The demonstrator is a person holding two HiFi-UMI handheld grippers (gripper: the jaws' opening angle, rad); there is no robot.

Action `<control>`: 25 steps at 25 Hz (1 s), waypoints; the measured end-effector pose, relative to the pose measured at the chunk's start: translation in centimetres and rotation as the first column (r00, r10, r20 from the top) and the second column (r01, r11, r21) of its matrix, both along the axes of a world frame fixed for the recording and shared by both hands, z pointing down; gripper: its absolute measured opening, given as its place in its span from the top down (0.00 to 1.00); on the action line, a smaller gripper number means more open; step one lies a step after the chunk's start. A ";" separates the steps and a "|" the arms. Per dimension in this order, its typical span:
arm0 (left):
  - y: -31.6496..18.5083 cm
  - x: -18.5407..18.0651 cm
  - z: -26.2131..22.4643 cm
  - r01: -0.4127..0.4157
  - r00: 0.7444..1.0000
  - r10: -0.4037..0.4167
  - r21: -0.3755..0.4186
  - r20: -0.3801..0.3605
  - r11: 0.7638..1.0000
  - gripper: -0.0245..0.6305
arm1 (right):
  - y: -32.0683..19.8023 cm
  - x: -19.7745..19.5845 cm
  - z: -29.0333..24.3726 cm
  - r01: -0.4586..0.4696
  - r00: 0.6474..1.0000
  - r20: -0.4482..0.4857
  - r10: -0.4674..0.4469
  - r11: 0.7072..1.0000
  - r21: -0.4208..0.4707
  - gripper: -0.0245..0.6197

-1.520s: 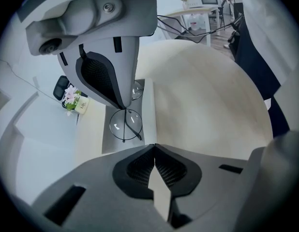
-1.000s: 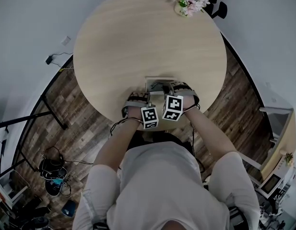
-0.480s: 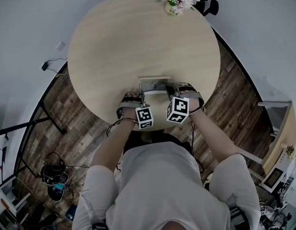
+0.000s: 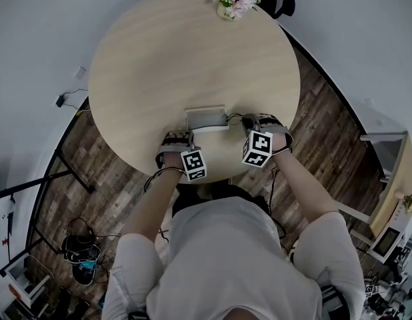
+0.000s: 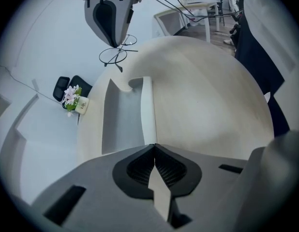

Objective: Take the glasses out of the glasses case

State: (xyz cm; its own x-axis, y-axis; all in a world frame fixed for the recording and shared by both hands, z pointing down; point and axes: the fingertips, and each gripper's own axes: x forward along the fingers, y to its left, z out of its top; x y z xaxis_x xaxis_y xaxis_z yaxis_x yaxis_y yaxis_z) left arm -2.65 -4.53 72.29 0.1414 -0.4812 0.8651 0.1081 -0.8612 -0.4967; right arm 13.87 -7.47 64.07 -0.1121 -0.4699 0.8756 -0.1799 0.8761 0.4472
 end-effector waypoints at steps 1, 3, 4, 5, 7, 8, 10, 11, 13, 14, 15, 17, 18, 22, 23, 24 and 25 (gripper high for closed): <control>0.0 0.0 0.0 0.005 1.000 -0.005 -0.002 0.001 1.000 0.95 | 0.1 0.4 0.3 -0.009 1.000 0.002 0.009 1.000 -0.006 0.93; 0.0 0.0 0.0 0.009 1.000 -0.009 -0.001 0.007 1.000 0.95 | 0.1 1.2 1.0 -0.024 1.000 0.004 0.024 1.000 -0.019 0.93; 0.0 0.0 0.0 0.011 1.000 -0.011 0.001 0.010 1.000 0.95 | 0.1 1.5 1.4 -0.028 1.000 0.000 0.028 0.999 -0.024 0.93; 0.0 0.0 0.0 0.013 1.000 -0.013 0.002 0.014 1.000 0.95 | 0.1 1.8 1.8 -0.030 1.000 -0.006 0.030 0.999 -0.028 0.93; 0.0 0.0 0.0 0.017 1.000 -0.017 0.001 0.023 1.000 0.95 | 0.1 2.4 2.7 -0.030 0.999 -0.016 0.030 0.999 -0.040 0.93; -0.1 0.1 0.0 0.017 1.000 -0.017 0.000 0.025 1.000 0.95 | 0.0 2.7 3.0 -0.029 0.999 -0.019 0.029 0.999 -0.045 0.93; -0.1 0.2 0.1 0.017 1.000 -0.017 -0.002 0.016 1.000 0.95 | -0.1 3.0 3.5 -0.026 0.999 -0.020 0.025 0.998 -0.050 0.93; -0.1 0.2 0.0 0.016 1.000 -0.016 -0.001 0.010 1.000 0.95 | -0.2 3.2 3.7 -0.024 1.000 -0.020 0.023 0.998 -0.053 0.93; -0.1 0.2 0.0 0.011 1.000 -0.011 0.008 0.008 1.000 0.95 | -0.3 3.3 4.2 -0.017 1.000 -0.024 0.016 0.998 -0.063 0.93; -0.1 0.2 0.0 0.013 1.000 -0.013 0.011 0.009 1.000 0.95 | -0.4 3.4 4.5 -0.013 1.000 -0.026 0.011 0.998 -0.066 0.93; -0.1 0.2 0.0 0.019 1.000 -0.019 0.010 0.007 1.000 0.95 | -0.5 3.5 4.8 -0.008 1.000 -0.030 0.006 0.998 -0.069 0.93; -0.1 0.3 0.0 0.034 0.999 -0.034 0.001 -0.004 0.999 0.95 | -0.6 3.9 5.4 -0.003 0.999 -0.038 0.000 0.997 -0.073 0.93; -0.1 0.4 0.0 0.036 0.999 -0.036 -0.002 -0.011 0.999 0.95 | -0.6 4.1 5.7 0.000 0.999 -0.043 -0.003 0.997 -0.075 0.93; -0.3 0.3 0.0 0.039 0.999 -0.039 0.001 -0.019 0.999 0.95 | -0.9 3.9 6.5 0.015 0.998 -0.051 -0.020 0.996 -0.088 0.93; -0.3 0.3 0.1 0.043 0.999 -0.043 0.000 -0.020 0.999 0.95 | -0.9 3.8 6.7 0.020 0.998 -0.054 -0.025 0.996 -0.090 0.93; -0.3 0.3 0.1 0.045 0.999 -0.045 -0.001 -0.021 0.999 0.95 | -1.0 3.7 6.9 0.024 0.998 -0.056 -0.030 0.995 -0.092 0.93; -0.3 0.3 0.1 0.046 0.999 -0.046 -0.002 -0.023 0.999 0.95 | -1.0 3.7 7.1 0.029 0.998 -0.057 -0.034 0.995 -0.092 0.93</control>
